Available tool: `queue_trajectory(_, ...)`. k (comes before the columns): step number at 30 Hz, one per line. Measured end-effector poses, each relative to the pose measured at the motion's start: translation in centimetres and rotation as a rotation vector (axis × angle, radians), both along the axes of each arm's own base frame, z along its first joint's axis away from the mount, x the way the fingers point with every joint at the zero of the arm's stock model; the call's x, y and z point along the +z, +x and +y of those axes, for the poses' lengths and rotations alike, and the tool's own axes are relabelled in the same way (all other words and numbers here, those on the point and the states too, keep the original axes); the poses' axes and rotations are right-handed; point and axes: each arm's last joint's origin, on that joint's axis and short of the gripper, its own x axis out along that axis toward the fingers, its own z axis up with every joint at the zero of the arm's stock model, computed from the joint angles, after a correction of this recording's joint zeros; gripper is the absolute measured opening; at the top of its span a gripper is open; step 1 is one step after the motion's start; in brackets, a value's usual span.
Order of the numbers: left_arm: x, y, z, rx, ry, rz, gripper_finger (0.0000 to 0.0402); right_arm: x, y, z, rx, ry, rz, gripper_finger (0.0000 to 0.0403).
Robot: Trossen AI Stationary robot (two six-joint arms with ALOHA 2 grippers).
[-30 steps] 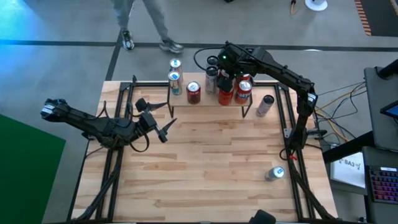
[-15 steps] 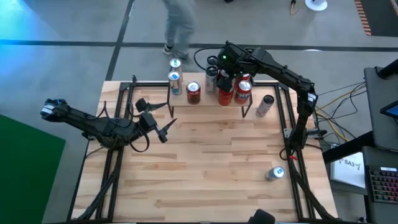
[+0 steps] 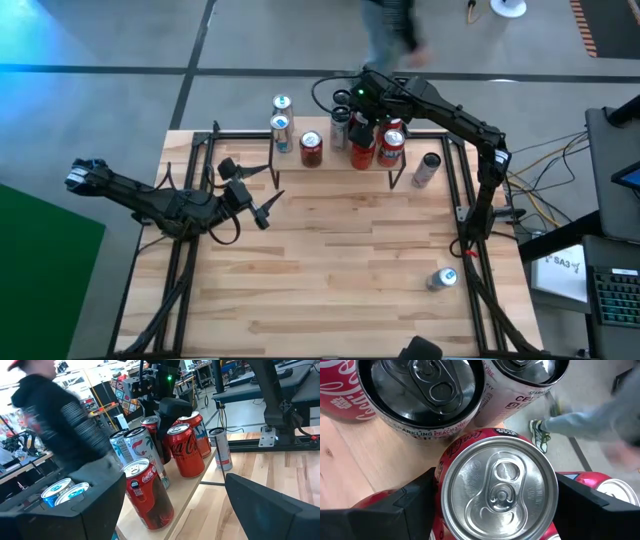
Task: Place canned beverage on shelf
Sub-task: Put the red soda can on the shelf
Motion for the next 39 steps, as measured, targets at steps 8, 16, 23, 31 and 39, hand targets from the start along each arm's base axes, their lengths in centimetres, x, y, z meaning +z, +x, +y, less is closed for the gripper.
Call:
queue_trajectory(8,0.00,0.00,0.00,0.000,0.000,0.000,0.0325,-0.03,0.02,-0.01,0.000,0.000,0.001,0.0297)
queue_trajectory(16,-0.04,0.00,0.00,0.000,0.001,0.004,0.0325,-0.04,0.02,-0.01,-0.005,0.003,-0.001,0.0297)
queue_trajectory(23,-0.06,0.00,0.00,0.000,0.002,0.007,0.0325,-0.08,-0.03,0.00,-0.014,0.009,0.000,0.0297)
queue_trajectory(31,-0.06,-0.01,0.00,0.000,0.002,0.007,0.0325,-0.09,-0.05,-0.02,-0.025,0.014,-0.004,0.0297)
queue_trajectory(39,-0.05,-0.01,0.00,0.000,0.001,0.005,0.0325,-0.11,-0.05,-0.02,-0.030,0.016,-0.005,0.0297)
